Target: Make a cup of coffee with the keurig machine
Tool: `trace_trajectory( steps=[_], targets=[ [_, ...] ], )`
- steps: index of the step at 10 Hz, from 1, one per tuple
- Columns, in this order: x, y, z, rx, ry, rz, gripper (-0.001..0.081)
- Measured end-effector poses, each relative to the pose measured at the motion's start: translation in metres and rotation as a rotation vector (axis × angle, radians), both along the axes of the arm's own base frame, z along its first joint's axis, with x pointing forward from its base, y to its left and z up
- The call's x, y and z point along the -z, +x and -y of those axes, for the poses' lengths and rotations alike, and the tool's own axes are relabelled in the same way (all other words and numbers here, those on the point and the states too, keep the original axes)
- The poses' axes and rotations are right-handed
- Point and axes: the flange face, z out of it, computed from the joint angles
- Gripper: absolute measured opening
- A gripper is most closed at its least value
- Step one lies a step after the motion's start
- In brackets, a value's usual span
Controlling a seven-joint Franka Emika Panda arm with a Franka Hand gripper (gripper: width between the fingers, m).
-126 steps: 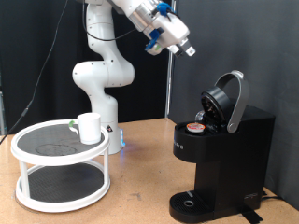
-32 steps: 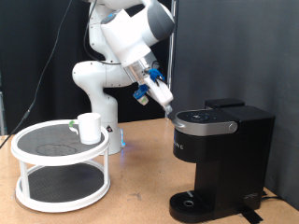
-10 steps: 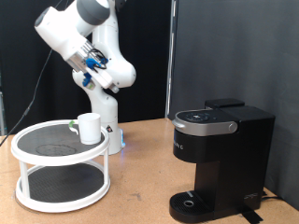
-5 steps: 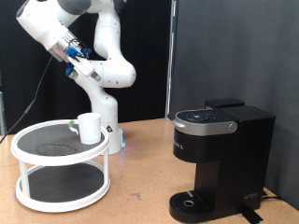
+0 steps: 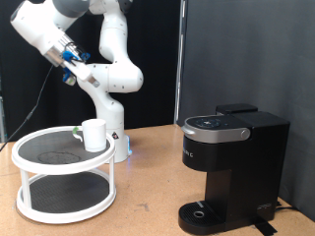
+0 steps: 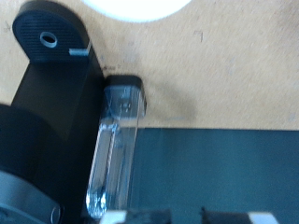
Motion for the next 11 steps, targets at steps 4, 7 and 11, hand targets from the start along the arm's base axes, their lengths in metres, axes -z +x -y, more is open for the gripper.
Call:
trace_trajectory(
  steps=[4,7,11],
  targets=[
    [0.003,-0.014,0.030,0.062,0.000,0.019,0.0000],
    [-0.002,-0.014,0.052,0.077,-0.008,0.044,0.0000],
    [-0.005,-0.002,0.069,0.092,-0.016,0.072,0.0000]
  ],
)
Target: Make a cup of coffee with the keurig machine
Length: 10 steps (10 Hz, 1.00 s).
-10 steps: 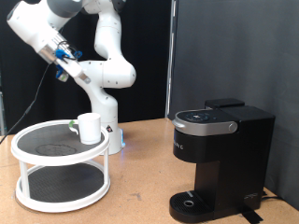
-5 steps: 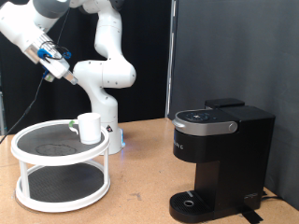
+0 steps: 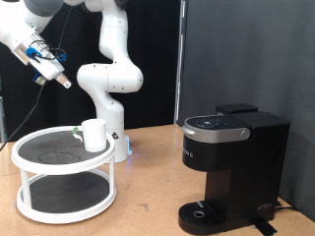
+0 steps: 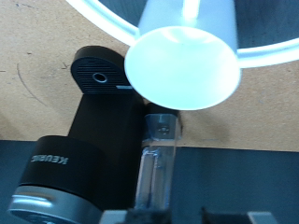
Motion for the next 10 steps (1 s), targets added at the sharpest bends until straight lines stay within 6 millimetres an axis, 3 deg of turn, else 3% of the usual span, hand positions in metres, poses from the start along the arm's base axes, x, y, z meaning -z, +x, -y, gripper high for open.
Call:
trace_trajectory(
  steps=[4,7,9,10],
  targets=[
    [0.004,0.020,0.003,-0.040,0.047,-0.046,0.0000],
    [0.020,0.022,0.001,-0.064,0.071,-0.106,0.0000],
    [0.036,0.019,-0.001,-0.060,0.067,-0.131,0.0279],
    [0.046,0.017,-0.002,-0.041,0.056,-0.131,0.0279]
  ],
)
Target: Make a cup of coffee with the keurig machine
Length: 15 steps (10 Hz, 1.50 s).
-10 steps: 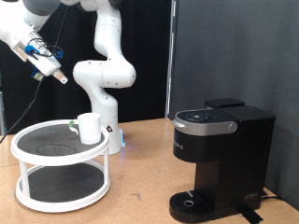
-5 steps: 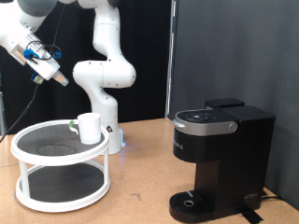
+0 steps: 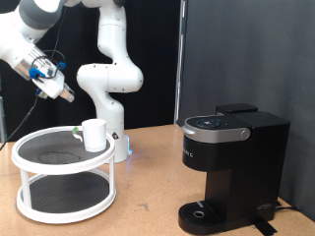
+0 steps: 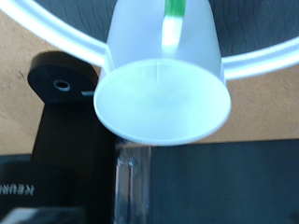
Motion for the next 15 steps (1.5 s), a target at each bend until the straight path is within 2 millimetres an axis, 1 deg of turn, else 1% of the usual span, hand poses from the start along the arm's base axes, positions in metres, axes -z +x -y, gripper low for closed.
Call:
trace_trajectory(
  steps=[1,2,3,4,5,6,9,12,15],
  targets=[
    [0.007,-0.001,-0.002,0.012,-0.007,0.000,0.0413],
    [0.016,-0.003,-0.002,0.037,-0.028,0.008,0.0597],
    [0.028,-0.004,-0.003,0.072,-0.051,0.017,0.0597],
    [0.038,-0.006,-0.005,0.101,-0.069,0.030,0.0692],
    [0.048,-0.008,-0.008,0.120,-0.081,0.039,0.0692],
    [0.056,-0.010,-0.011,0.132,-0.090,0.044,0.0728],
    [0.074,-0.015,-0.019,0.145,-0.097,0.045,0.0733],
    [0.084,-0.018,-0.025,0.143,-0.073,0.076,0.0734],
    [0.089,-0.020,-0.029,0.137,-0.064,0.068,0.0734]
  ],
)
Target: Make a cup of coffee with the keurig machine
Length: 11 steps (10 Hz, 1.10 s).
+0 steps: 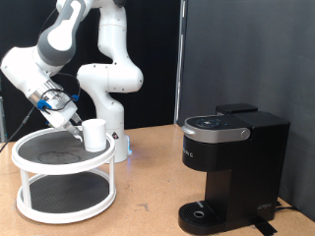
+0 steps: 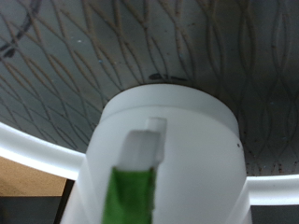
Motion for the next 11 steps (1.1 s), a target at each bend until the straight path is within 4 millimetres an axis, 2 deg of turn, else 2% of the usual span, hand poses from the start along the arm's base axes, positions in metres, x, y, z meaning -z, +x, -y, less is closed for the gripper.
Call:
trace_trajectory(
  steps=[2,5,6,7,8,9,10,11],
  targets=[
    [0.0029,-0.0015,-0.0021,-0.006,0.002,-0.008,0.0734],
    [0.0056,-0.0031,-0.0032,-0.010,-0.003,-0.016,0.0338],
    [0.0062,-0.0035,-0.0033,-0.009,-0.005,-0.016,0.0338],
    [0.0069,-0.0039,-0.0033,-0.007,-0.007,-0.017,0.0152],
    [0.0080,-0.0045,-0.0034,-0.004,-0.009,-0.018,0.0152],
    [0.0090,-0.0050,-0.0034,-0.002,-0.014,-0.019,0.0050],
    [0.0093,-0.0052,-0.0030,0.001,-0.018,-0.020,0.0050],
    [0.0091,-0.0055,-0.0027,0.004,-0.019,-0.025,0.0010]
  ],
)
